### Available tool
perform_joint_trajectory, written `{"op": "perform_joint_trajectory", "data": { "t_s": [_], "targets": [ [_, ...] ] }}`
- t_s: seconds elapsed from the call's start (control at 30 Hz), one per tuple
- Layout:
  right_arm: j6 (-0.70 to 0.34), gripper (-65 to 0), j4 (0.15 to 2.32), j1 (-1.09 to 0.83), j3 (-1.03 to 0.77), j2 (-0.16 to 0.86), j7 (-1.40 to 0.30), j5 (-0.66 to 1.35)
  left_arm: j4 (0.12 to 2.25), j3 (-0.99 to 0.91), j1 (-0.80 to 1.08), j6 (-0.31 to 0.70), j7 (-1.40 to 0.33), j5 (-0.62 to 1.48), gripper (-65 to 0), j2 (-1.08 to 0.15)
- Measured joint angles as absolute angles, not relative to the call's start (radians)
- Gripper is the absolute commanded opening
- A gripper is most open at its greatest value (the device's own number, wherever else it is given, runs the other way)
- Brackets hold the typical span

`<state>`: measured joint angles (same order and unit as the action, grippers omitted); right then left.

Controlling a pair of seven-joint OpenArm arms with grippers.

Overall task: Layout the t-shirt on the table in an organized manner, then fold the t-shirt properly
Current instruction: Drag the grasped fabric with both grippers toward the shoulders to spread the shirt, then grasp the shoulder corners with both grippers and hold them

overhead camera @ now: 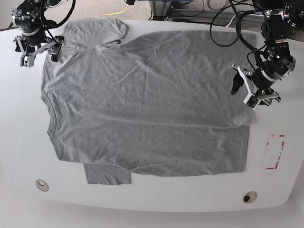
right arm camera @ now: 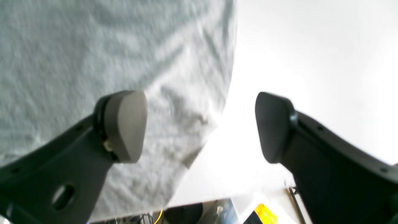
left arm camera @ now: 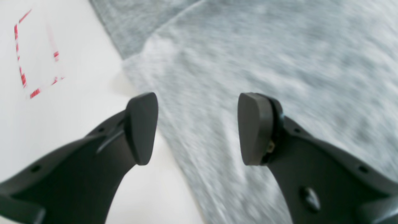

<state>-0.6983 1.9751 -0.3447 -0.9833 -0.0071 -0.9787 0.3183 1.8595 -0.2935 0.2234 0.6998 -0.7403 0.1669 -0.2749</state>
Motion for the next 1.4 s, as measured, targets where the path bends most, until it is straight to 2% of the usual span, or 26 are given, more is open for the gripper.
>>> {"op": "perform_joint_trajectory", "data": {
  "t_s": [0.2, 0.53, 1.4],
  "targets": [
    [-0.696, -14.0, 1.974, -0.352, -1.043, -0.025, -0.973, 0.318, 1.903, -0.318, 0.292, 0.705, -0.741, 0.171, -28.2, -0.268],
    [-0.699, -14.0, 1.890, -0.353, -1.041, -0.028, -0.973, 0.321, 1.988, -0.434, 0.385, 0.701, -0.740, 0.174, -28.2, -0.183],
    [-0.696, -14.0, 1.715, -0.349, -1.006, -0.020, -0.926, 0.337, 1.987, -0.569, 0.443, 0.700, -0.741, 0.170, -28.2, -0.187]
  ]
}}
